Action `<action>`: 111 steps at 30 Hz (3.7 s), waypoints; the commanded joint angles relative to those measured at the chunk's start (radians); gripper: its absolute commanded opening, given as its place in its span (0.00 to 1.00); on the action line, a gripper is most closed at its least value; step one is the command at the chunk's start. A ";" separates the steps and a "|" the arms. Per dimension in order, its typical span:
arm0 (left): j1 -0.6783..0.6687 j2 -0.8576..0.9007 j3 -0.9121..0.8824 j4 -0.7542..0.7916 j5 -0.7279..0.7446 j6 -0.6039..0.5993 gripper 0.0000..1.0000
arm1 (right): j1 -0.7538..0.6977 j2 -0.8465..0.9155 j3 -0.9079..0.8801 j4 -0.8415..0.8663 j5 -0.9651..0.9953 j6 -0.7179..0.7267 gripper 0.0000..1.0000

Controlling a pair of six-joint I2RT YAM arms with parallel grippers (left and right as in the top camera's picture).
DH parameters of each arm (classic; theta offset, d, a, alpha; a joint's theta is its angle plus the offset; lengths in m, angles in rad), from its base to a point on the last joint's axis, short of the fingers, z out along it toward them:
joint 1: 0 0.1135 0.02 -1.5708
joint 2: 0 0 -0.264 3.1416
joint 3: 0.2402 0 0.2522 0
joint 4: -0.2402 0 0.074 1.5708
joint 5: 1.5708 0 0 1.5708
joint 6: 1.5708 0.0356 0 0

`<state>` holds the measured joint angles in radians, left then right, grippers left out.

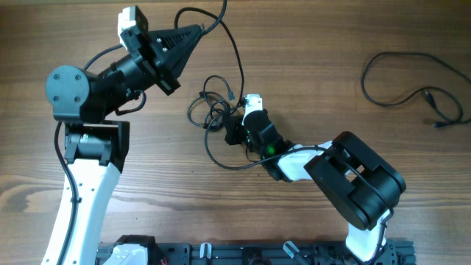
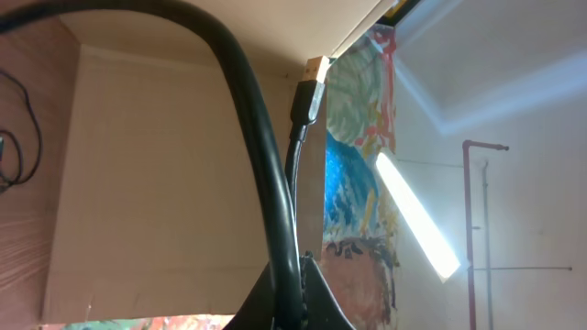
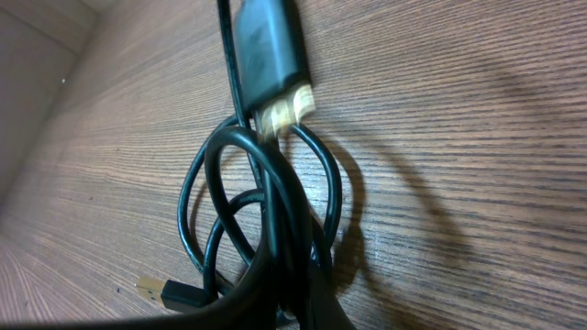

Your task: Untangle cables

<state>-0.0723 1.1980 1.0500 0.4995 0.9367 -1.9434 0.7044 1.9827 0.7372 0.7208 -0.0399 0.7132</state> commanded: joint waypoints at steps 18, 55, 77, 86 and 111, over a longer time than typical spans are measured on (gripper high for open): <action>0.319 0.069 0.014 -0.912 -0.105 0.982 0.04 | -0.262 -0.475 -0.003 -1.086 -0.654 -0.367 0.04; -0.322 0.404 0.018 -1.027 -0.468 1.125 0.04 | -0.262 -0.475 -0.003 -1.070 -0.634 -0.398 0.04; 0.589 0.098 0.018 -1.287 -0.063 1.334 0.04 | -0.262 -0.473 -0.004 -1.073 -0.498 -0.340 0.04; 0.531 0.105 -0.009 -1.363 -0.349 1.416 0.11 | -0.262 -0.473 -0.004 -0.997 -0.642 -0.336 0.04; -0.023 0.224 -0.010 -1.278 -0.009 1.779 1.00 | -0.266 -0.473 -0.004 -0.504 -1.148 0.262 0.04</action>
<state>-0.0479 1.4170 1.0458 -0.7742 0.8711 -0.1867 0.4412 1.5215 0.7277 0.2100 -1.1526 0.9684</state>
